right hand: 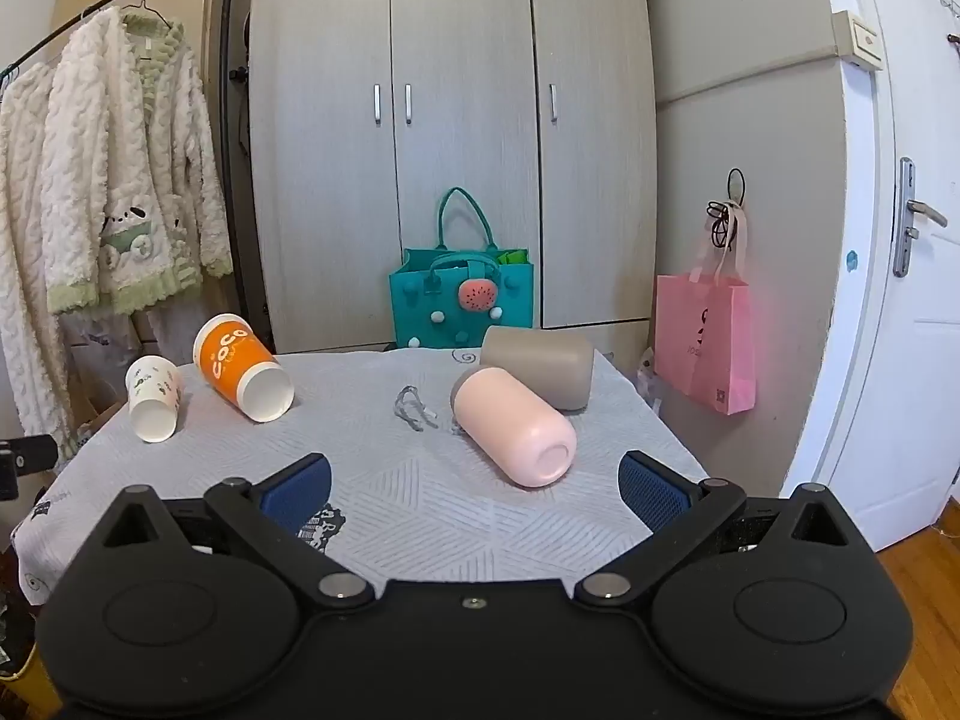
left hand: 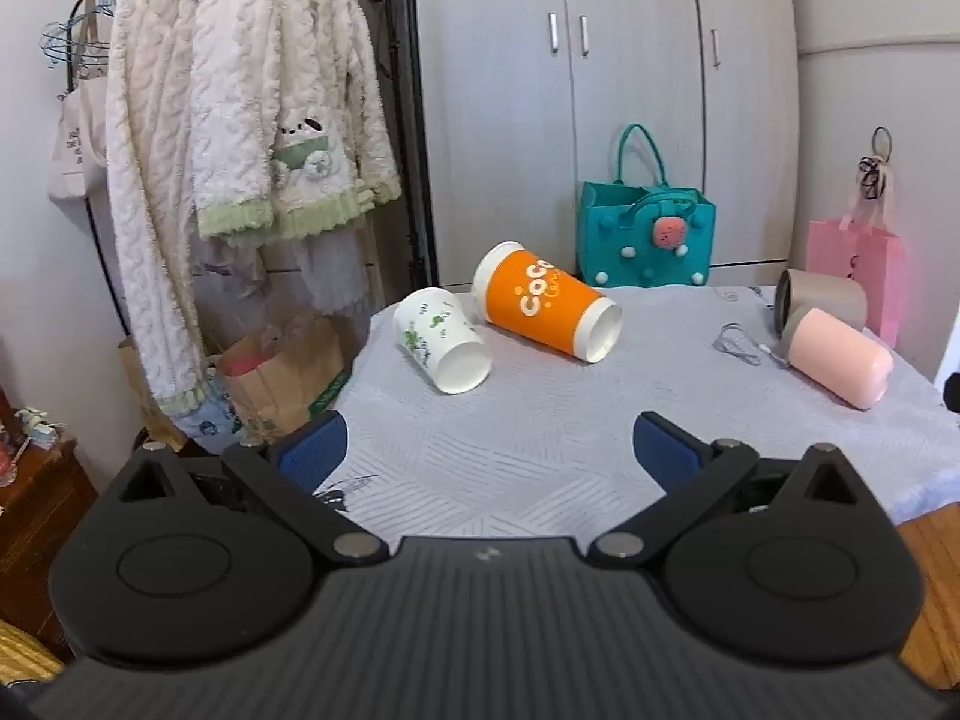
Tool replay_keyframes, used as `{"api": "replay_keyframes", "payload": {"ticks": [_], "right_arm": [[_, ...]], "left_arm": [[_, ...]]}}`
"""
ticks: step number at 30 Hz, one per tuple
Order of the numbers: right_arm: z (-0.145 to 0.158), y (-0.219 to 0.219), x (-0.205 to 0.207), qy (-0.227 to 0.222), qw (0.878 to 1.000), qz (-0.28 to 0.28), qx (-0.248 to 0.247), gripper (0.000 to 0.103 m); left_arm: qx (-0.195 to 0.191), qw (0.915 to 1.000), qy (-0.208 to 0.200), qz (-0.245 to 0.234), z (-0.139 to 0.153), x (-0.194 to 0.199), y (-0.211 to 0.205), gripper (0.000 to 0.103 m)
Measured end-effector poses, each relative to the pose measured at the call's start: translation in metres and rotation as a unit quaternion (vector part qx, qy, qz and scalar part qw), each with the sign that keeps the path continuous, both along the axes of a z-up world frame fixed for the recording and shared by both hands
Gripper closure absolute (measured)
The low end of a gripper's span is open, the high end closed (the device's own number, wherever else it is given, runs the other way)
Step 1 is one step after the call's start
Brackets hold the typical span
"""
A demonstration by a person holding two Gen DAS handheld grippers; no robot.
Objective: Flip cup upright
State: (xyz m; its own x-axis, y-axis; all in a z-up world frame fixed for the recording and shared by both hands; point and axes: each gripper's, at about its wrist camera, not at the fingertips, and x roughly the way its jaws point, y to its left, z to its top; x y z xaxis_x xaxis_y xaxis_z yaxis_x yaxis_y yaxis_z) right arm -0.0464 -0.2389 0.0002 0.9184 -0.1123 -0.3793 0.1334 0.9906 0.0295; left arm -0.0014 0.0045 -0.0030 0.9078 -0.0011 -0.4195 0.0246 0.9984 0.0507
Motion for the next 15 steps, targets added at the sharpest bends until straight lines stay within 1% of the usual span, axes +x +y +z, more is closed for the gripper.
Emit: {"api": "replay_keyframes", "payload": {"ticks": [3, 9, 15], "right_arm": [[0.0012, 0.0003, -0.0018, -0.006, 1.000, -0.003, -0.007, 0.000], [0.0022, -0.0026, 0.0042, -0.001, 1.000, -0.002, -0.005, 0.000], [0.0044, -0.0017, 0.0075, -0.001, 1.000, 0.000, -0.011, 0.000]], "left_arm": [[-0.001, 1.0000, -0.005, -0.007, -0.0001, -0.0019, 0.0003, 0.000], [-0.001, 0.9997, -0.015, -0.019, 0.0025, -0.0046, -0.0003, 0.000], [0.000, 0.9996, -0.018, -0.021, 0.0040, -0.0042, -0.0014, 0.000]]}}
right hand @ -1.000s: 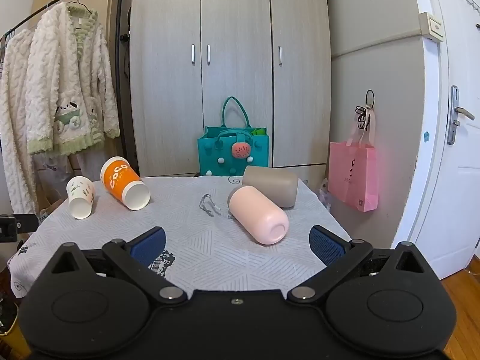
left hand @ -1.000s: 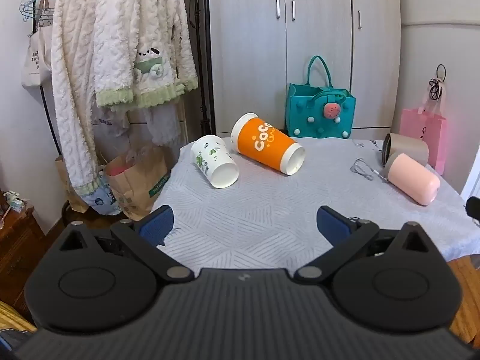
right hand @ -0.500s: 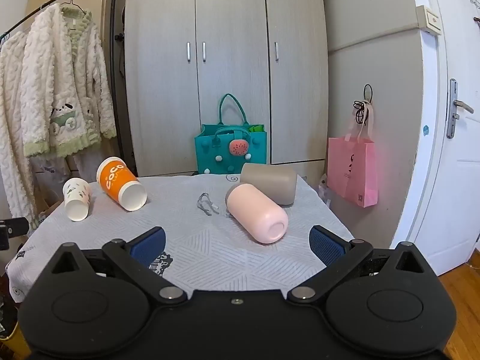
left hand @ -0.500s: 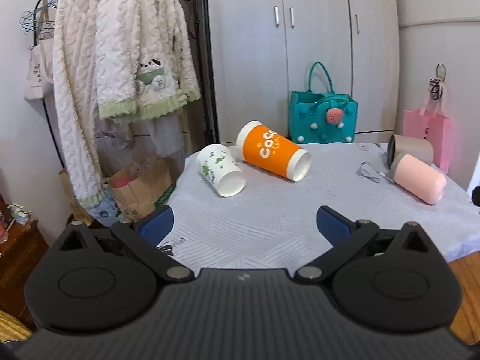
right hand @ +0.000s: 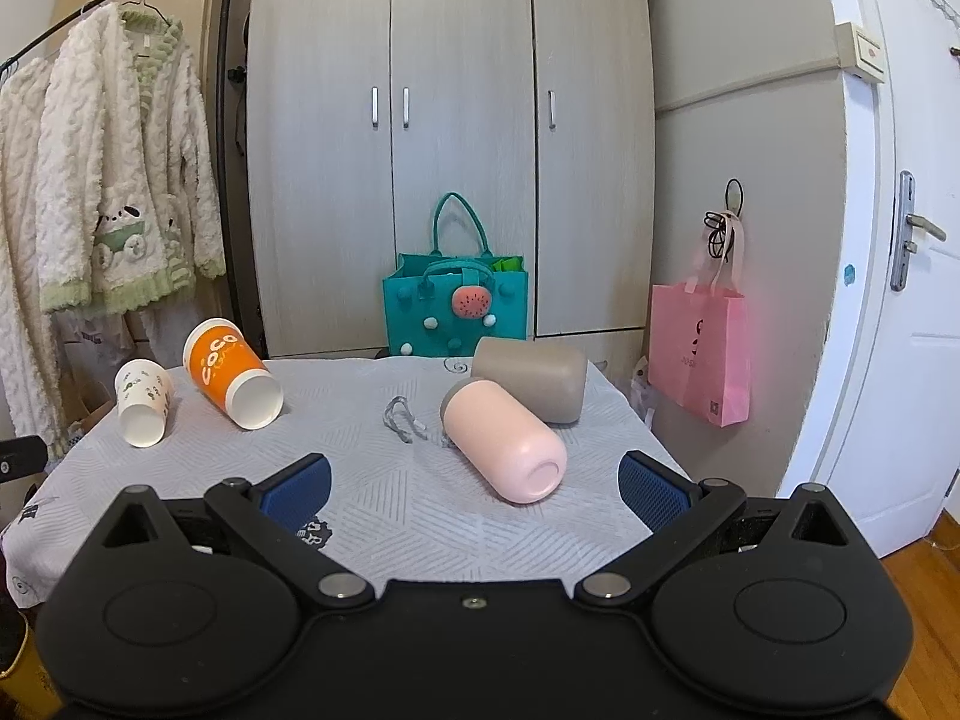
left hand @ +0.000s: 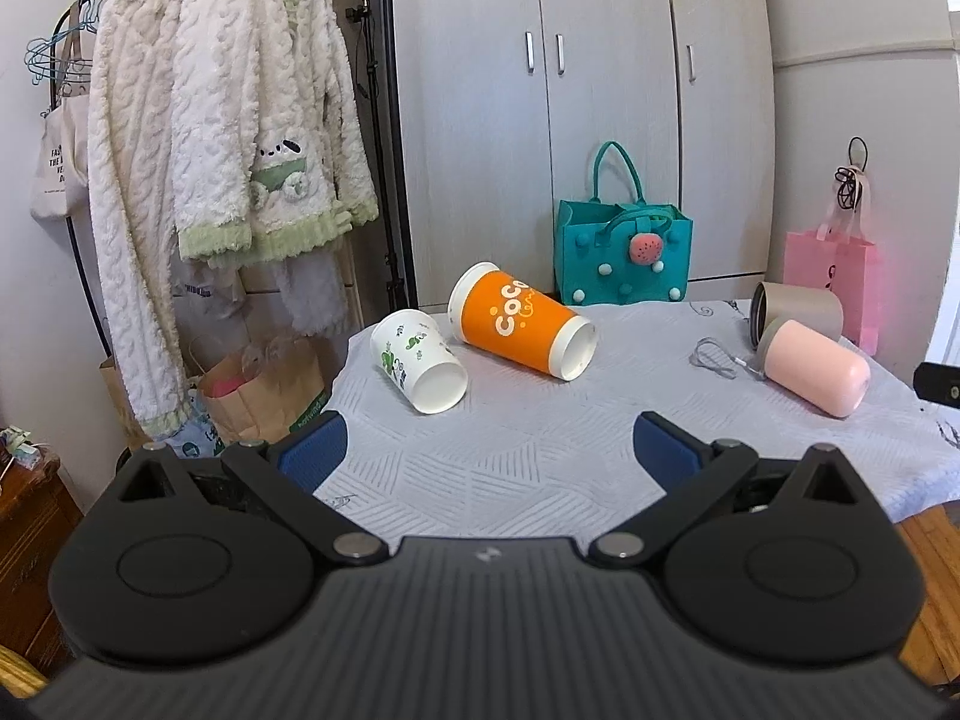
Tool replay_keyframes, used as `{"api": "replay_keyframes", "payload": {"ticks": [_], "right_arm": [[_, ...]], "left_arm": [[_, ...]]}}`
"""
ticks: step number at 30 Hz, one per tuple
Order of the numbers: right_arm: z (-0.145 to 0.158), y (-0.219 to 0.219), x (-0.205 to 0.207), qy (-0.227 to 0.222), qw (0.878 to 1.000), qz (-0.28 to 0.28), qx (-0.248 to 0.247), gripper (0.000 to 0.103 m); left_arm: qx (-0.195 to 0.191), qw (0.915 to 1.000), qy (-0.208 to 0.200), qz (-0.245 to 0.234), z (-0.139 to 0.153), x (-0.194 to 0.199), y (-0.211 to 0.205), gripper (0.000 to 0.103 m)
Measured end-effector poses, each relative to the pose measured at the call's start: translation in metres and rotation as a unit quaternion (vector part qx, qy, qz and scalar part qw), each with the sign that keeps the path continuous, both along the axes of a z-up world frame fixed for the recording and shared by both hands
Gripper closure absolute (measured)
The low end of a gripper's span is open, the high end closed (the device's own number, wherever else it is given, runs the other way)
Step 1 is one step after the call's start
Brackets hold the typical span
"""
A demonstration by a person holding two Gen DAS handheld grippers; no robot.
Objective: Flip cup upright
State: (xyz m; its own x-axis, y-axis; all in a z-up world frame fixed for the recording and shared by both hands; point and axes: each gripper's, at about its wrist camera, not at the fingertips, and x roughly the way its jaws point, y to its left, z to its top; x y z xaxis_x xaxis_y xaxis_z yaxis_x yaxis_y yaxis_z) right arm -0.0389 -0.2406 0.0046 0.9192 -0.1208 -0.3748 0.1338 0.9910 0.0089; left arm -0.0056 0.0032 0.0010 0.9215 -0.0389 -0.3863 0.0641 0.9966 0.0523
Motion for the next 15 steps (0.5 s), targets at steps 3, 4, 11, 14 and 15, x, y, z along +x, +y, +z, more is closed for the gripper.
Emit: {"api": "replay_keyframes", "payload": {"ticks": [3, 4, 11, 14, 15], "right_arm": [[-0.0003, 0.0014, -0.0002, 0.000, 1.000, 0.001, 0.003, 0.000], [-0.0008, 0.0021, 0.0000, 0.002, 1.000, 0.002, 0.004, 0.000], [0.0000, 0.0067, 0.0018, 0.009, 1.000, 0.015, 0.000, 0.000], [0.0004, 0.0094, 0.0025, 0.007, 1.000, 0.016, -0.006, 0.000], [0.0001, 0.0096, 0.0028, 0.006, 1.000, 0.016, -0.006, 0.000]], "left_arm": [[0.001, 1.0000, -0.002, 0.003, -0.0010, -0.0005, 0.0000, 0.000], [0.000, 1.0000, -0.004, 0.006, -0.0011, -0.0010, 0.0004, 0.000], [-0.012, 0.9999, 0.002, -0.006, 0.0064, -0.0005, 0.0013, 0.000], [-0.002, 1.0000, -0.004, 0.000, 0.0064, -0.0008, 0.0005, 0.000], [0.000, 1.0000, -0.004, 0.001, 0.0061, -0.0002, -0.0001, 0.000]]}}
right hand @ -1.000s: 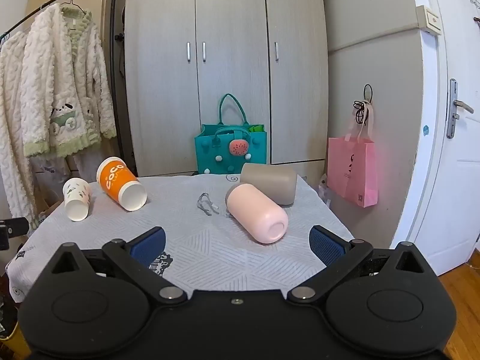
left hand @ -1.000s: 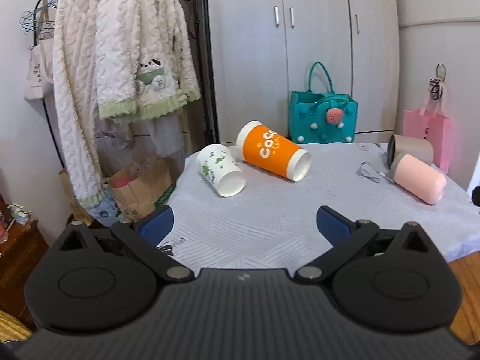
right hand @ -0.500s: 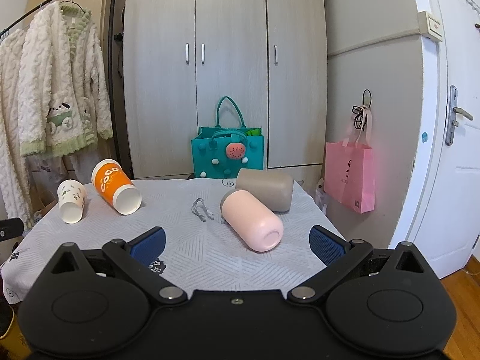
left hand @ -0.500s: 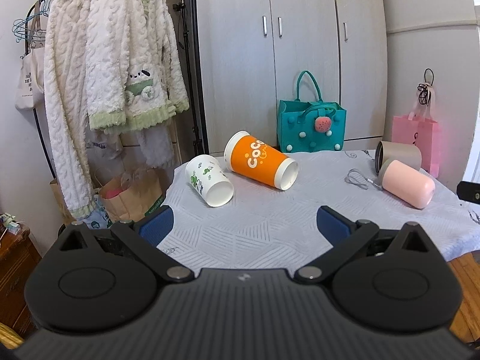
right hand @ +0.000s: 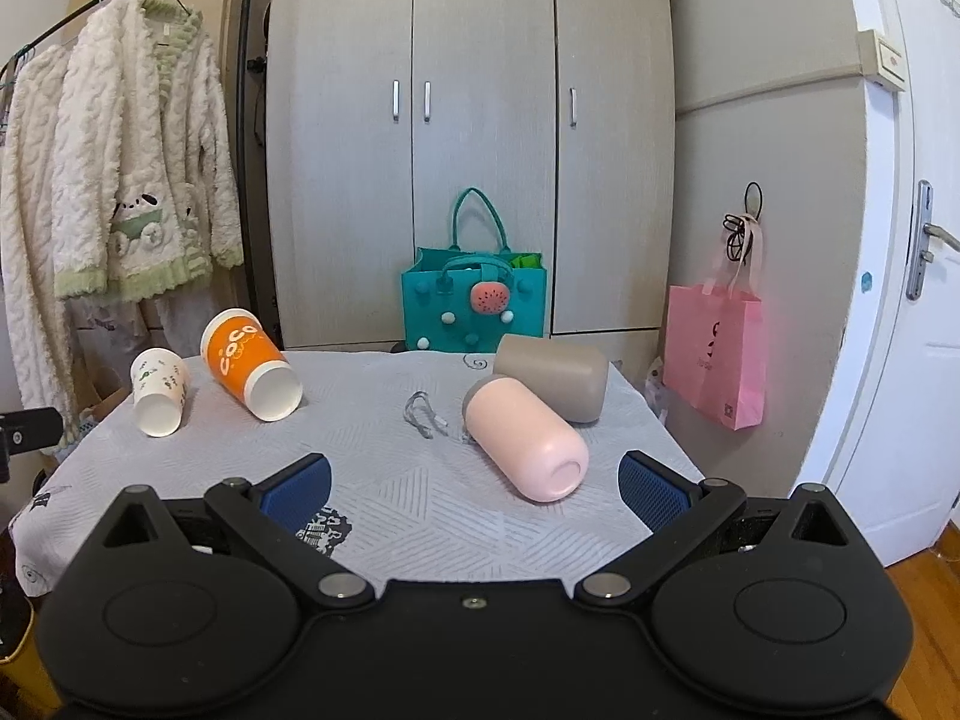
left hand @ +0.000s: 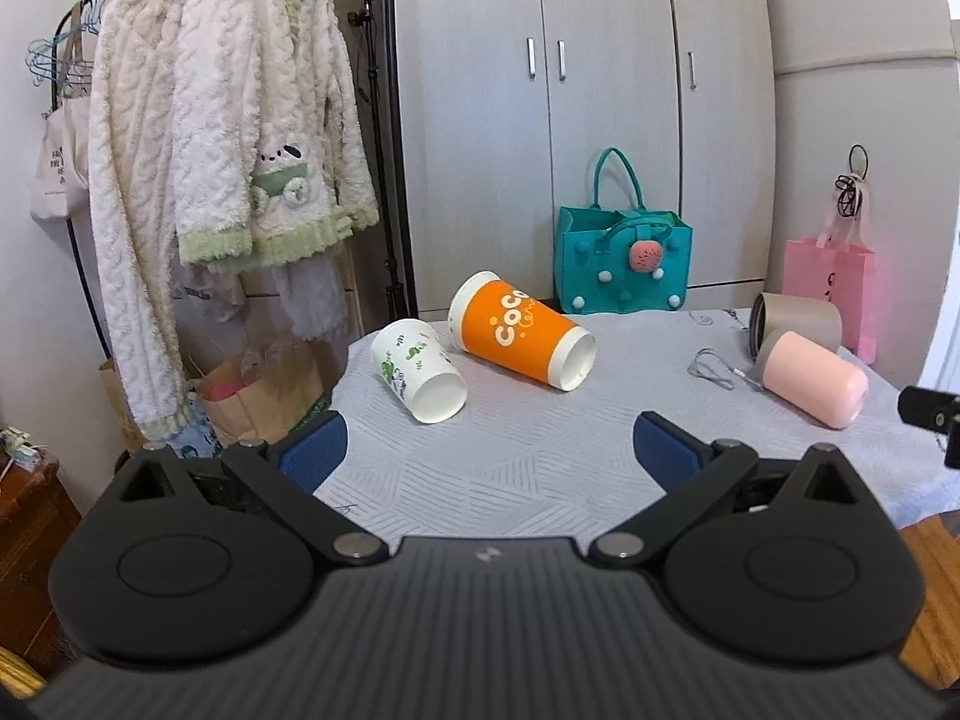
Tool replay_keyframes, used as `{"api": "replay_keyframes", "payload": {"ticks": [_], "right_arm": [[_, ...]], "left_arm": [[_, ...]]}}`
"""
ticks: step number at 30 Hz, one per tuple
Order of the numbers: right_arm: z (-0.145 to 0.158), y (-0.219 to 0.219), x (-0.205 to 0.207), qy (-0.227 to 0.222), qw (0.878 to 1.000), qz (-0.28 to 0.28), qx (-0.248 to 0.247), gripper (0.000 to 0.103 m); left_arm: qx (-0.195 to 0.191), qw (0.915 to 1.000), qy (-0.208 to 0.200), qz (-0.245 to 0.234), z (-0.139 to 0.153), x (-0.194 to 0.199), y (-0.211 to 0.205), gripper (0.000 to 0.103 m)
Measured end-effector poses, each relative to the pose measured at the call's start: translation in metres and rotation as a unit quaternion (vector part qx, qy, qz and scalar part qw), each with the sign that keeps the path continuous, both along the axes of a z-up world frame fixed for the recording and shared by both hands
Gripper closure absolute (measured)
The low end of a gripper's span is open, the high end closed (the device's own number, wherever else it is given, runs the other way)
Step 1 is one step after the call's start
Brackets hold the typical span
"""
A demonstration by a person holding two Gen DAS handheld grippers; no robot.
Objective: Flip cup upright
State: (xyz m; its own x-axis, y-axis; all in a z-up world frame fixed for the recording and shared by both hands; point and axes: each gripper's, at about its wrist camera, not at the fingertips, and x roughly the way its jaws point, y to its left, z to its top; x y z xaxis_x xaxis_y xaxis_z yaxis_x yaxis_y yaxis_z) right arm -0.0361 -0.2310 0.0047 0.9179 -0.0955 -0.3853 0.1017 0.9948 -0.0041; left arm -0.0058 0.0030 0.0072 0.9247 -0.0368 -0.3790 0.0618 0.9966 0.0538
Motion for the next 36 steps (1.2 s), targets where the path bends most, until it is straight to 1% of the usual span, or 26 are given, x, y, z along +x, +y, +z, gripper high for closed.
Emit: {"api": "replay_keyframes", "payload": {"ticks": [13, 19, 28, 33, 36], "right_arm": [[0.001, -0.007, 0.008, 0.004, 1.000, -0.012, 0.002, 0.000], [0.003, -0.010, 0.005, 0.010, 0.999, -0.009, 0.031, 0.000], [0.004, -0.005, 0.003, 0.009, 0.999, 0.002, 0.031, 0.000], [0.005, -0.005, 0.002, 0.011, 0.999, 0.010, 0.039, 0.000], [0.005, -0.003, 0.001, 0.008, 0.999, 0.014, 0.040, 0.000]], "left_arm": [[0.005, 1.0000, -0.001, -0.007, -0.004, 0.000, 0.001, 0.000], [0.012, 0.9999, -0.008, 0.000, -0.004, -0.003, 0.000, 0.000], [0.011, 0.9999, -0.004, -0.004, -0.006, -0.005, -0.001, 0.000], [-0.002, 1.0000, 0.005, -0.003, -0.007, -0.003, 0.002, 0.000], [-0.022, 0.9997, 0.011, -0.006, -0.004, -0.003, 0.008, 0.000]]}}
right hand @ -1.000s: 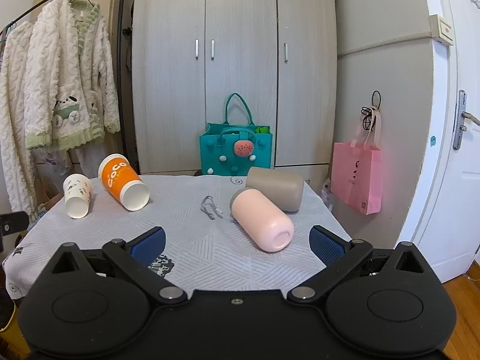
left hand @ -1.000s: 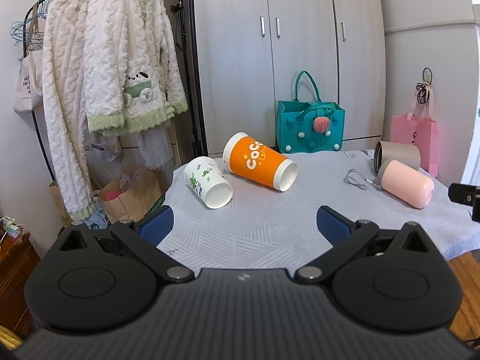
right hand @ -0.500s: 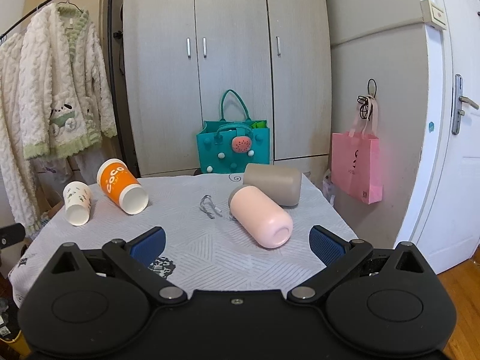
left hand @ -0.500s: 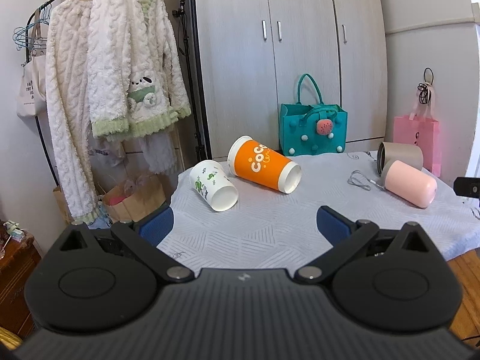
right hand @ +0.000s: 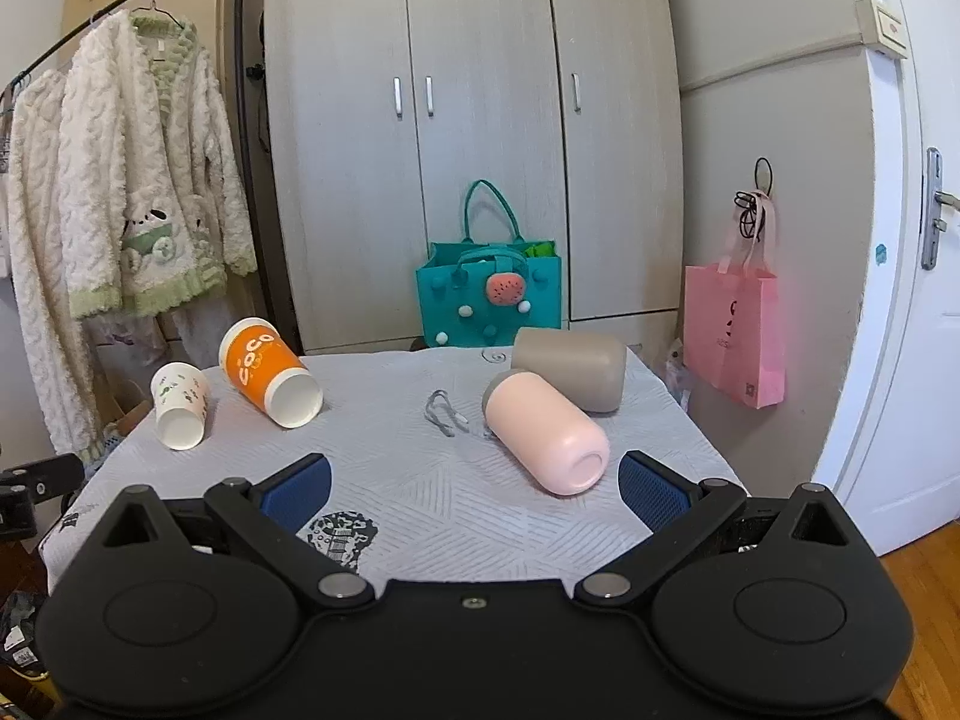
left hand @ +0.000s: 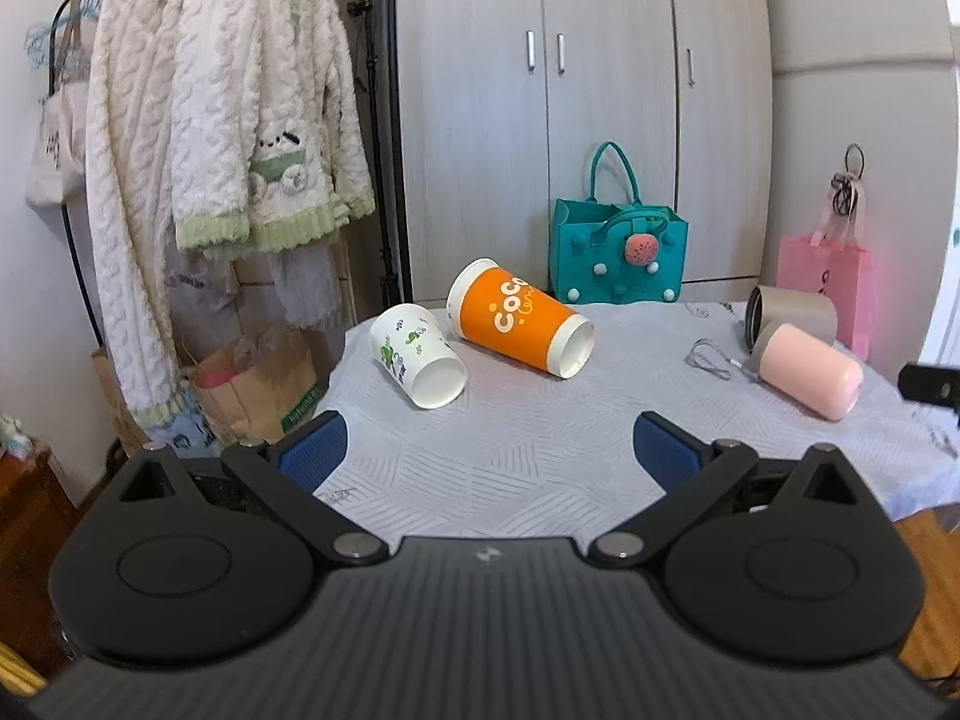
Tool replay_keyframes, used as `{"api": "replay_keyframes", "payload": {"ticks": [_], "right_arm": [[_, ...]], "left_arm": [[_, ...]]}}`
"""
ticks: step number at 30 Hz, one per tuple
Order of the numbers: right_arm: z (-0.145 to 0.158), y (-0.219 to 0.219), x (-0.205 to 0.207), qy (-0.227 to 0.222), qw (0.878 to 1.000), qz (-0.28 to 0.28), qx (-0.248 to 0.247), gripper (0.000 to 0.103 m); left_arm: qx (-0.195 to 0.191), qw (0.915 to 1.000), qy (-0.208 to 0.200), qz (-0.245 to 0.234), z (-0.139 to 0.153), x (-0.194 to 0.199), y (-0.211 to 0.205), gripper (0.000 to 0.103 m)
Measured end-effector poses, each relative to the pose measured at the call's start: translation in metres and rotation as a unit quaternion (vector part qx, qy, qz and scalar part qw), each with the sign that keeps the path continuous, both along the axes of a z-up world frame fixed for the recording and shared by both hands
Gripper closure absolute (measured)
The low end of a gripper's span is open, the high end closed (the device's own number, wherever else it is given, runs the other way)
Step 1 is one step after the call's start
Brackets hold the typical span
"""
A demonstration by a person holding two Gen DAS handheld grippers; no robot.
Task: Flip cup upright
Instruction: 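Move the right tool toward the white leaf-print cup and open its fingers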
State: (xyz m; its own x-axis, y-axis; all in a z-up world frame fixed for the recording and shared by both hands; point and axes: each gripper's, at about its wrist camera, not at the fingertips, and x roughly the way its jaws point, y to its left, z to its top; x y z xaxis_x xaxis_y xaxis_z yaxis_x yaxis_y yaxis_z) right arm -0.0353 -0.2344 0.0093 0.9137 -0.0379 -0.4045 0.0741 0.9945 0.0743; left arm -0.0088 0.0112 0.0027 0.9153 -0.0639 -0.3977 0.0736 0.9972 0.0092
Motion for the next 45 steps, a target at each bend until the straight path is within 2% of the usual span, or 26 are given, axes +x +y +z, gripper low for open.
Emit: {"api": "replay_keyframes", "payload": {"ticks": [9, 13, 15, 18, 22, 25, 27, 29, 31, 33, 36, 38, 40, 43, 45], "right_arm": [[0.000, 0.006, 0.004, 0.000, 1.000, 0.012, -0.007, 0.000], [0.005, 0.012, 0.007, 0.009, 0.999, 0.032, -0.026, 0.000], [0.014, 0.013, 0.011, 0.021, 0.997, 0.073, -0.023, 0.000], [0.032, 0.014, 0.023, 0.043, 0.988, 0.147, -0.001, 0.000], [0.060, 0.024, 0.043, 0.052, 0.971, 0.231, 0.045, 0.000], [0.074, 0.044, 0.061, 0.063, 0.958, 0.276, 0.040, 0.000], [0.080, 0.061, 0.077, 0.077, 0.947, 0.309, 0.028, 0.000], [0.086, 0.076, 0.093, 0.097, 0.937, 0.335, 0.022, 0.000], [0.087, 0.092, 0.117, 0.119, 0.932, 0.341, 0.020, 0.000], [0.084, 0.111, 0.138, 0.133, 0.924, 0.359, 0.009, 0.000], [0.071, 0.139, 0.163, 0.153, 0.913, 0.379, -0.006, 0.001], [0.058, 0.153, 0.177, 0.162, 0.907, 0.388, -0.015, 0.007], [0.046, 0.163, 0.190, 0.161, 0.908, 0.385, -0.019, 0.014], [0.034, 0.175, 0.199, 0.141, 0.910, 0.389, -0.038, 0.014], [0.027, 0.185, 0.208, 0.147, 0.906, 0.393, -0.050, 0.014]], "left_arm": [[-0.006, 1.0000, 0.004, -0.002, 0.003, 0.002, 0.004, 0.000], [-0.009, 0.9994, 0.033, -0.002, 0.007, 0.009, 0.010, 0.000], [-0.013, 0.9984, 0.056, -0.003, 0.011, 0.014, 0.015, 0.000], [-0.026, 0.9958, 0.087, -0.011, 0.018, 0.027, 0.031, 0.000], [-0.042, 0.9945, 0.096, 0.003, 0.029, 0.046, 0.058, 0.000], [-0.059, 0.9915, 0.116, 0.006, 0.040, 0.064, 0.079, 0.000], [-0.083, 0.9883, 0.127, -0.014, 0.044, 0.073, 0.091, 0.000], [-0.113, 0.9818, 0.149, -0.036, 0.045, 0.085, 0.103, 0.000], [-0.149, 0.9722, 0.173, -0.053, 0.043, 0.101, 0.115, 0.000], [-0.165, 0.9702, 0.171, -0.047, 0.040, 0.109, 0.121, 0.000], [-0.159, 0.9722, 0.169, -0.028, 0.036, 0.124, 0.127, 0.000], [-0.179, 0.9687, 0.171, -0.021, 0.032, 0.136, 0.134, 0.000], [-0.194, 0.9656, 0.173, -0.012, 0.026, 0.149, 0.139, 0.000], [-0.214, 0.9599, 0.181, -0.003, 0.012, 0.166, 0.144, 0.002], [-0.232, 0.9535, 0.192, 0.000, 0.001, 0.176, 0.148, 0.003]]}}
